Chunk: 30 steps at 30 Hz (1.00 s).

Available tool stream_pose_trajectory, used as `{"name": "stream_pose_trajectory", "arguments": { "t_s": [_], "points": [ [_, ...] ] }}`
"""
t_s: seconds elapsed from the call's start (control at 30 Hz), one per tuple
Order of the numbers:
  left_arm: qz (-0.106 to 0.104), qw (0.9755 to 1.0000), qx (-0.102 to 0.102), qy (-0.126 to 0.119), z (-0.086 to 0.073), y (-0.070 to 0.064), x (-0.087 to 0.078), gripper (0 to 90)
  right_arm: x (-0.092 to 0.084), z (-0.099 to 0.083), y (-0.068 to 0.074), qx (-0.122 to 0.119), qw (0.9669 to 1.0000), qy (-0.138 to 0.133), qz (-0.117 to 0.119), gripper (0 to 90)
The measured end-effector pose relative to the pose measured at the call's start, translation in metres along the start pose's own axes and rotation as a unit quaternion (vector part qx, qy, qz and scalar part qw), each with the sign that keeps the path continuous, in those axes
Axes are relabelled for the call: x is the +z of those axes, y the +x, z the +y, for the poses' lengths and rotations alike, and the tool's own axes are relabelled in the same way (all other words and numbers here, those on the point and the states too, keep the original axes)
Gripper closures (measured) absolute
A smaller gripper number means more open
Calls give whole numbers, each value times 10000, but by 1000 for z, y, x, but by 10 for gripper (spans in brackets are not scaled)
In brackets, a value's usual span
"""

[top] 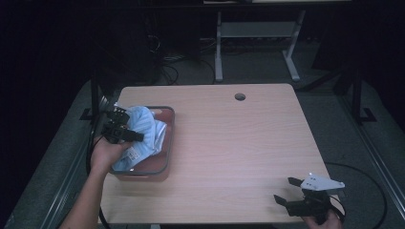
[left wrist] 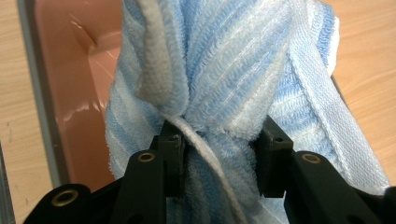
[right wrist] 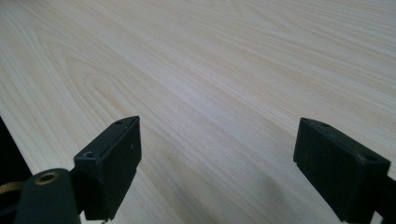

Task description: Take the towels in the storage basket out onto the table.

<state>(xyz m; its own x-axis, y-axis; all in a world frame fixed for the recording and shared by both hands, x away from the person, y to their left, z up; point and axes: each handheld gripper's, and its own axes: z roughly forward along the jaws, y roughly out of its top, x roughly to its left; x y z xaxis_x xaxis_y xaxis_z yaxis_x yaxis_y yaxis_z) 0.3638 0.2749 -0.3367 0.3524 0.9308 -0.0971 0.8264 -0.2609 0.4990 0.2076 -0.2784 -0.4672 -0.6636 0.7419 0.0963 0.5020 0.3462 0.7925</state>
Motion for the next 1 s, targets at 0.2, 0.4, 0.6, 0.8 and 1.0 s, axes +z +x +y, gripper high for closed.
{"name": "stream_pose_trajectory", "arguments": {
  "t_s": [0.2, 0.4, 0.6, 0.8, 1.0],
  "points": [
    [-120, 9999, -5, -110, 3, 0, -12, 613, 0, 0, 0, 42, 10000, 9, -8, 145],
    [-205, 9997, 58, -138, 8, -7, -18, 610, -1, 1, -1, 15, 10000, -64, -55, 145],
    [-261, 9994, 102, -205, 17, -15, -25, 608, -1, 1, -2, 1, 10000, -63, -51, 145],
    [-344, 9990, 152, -246, 25, -23, -28, 608, -3, 1, -4, 11, 9999, -124, -73, 145],
    [-404, 9985, 251, -264, 33, -33, -29, 606, -4, 1, -4, 25, 9999, -129, -76, 145]
  ]
}}
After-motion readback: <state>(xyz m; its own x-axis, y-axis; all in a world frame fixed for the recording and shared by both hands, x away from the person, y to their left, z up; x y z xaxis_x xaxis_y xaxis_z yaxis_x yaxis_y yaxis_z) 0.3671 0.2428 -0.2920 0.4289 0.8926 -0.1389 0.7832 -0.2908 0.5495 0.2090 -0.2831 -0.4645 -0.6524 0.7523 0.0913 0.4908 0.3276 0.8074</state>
